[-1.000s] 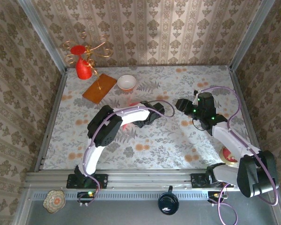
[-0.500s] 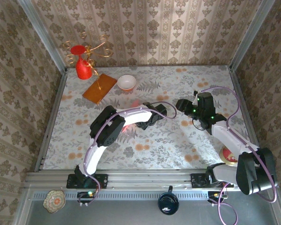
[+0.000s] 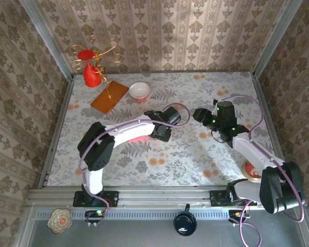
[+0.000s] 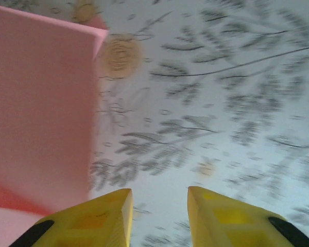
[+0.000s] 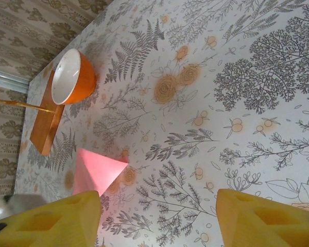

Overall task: Fold a paper plane with a square sheet of paper (pick it up from the middle)
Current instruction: Turn over the paper at the center of the table, then move the paper to the center of the table.

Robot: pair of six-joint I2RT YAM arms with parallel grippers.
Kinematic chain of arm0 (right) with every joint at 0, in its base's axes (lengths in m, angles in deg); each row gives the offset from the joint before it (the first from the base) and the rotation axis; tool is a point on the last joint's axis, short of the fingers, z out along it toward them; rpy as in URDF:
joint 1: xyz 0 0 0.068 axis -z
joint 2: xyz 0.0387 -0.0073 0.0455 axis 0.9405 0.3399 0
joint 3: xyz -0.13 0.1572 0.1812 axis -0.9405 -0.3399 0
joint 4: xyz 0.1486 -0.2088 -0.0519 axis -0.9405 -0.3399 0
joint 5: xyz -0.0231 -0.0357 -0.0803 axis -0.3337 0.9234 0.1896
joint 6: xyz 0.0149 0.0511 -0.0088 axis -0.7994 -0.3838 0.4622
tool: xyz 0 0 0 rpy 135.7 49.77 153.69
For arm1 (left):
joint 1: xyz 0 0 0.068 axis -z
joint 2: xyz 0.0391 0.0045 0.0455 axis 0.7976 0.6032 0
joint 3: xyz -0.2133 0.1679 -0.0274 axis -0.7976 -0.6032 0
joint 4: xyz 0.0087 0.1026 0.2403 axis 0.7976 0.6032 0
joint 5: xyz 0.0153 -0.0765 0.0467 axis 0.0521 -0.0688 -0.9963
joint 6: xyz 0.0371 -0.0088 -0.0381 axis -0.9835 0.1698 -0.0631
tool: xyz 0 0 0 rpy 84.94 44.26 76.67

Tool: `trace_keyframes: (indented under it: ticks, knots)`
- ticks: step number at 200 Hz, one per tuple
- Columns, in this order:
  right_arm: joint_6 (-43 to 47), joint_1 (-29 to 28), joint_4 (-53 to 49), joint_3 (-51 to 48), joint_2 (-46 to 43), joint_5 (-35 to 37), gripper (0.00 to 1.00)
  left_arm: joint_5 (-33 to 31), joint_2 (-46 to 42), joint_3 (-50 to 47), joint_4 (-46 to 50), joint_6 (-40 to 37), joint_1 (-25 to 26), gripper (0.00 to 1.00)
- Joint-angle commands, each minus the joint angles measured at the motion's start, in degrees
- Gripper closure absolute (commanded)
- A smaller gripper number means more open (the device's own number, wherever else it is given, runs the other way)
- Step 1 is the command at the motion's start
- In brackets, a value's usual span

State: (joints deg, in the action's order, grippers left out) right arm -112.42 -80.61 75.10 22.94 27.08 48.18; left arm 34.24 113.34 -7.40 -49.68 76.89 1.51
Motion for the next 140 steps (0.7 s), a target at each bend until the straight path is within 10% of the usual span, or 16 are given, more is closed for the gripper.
trace_keyframes:
  ticks: [1, 140]
  knots:
    - [-0.6, 0.3, 1.2, -1.0, 0.9, -0.7, 0.36, 8.9, -4.7, -3.4, -5.5, 3.9, -0.7, 0.64]
    - [-4.3, -0.5, 5.5, -1.5, 4.3, -4.8, 0.36, 21.3, -17.6, -27.8, -24.5, 7.9, -22.1, 0.56]
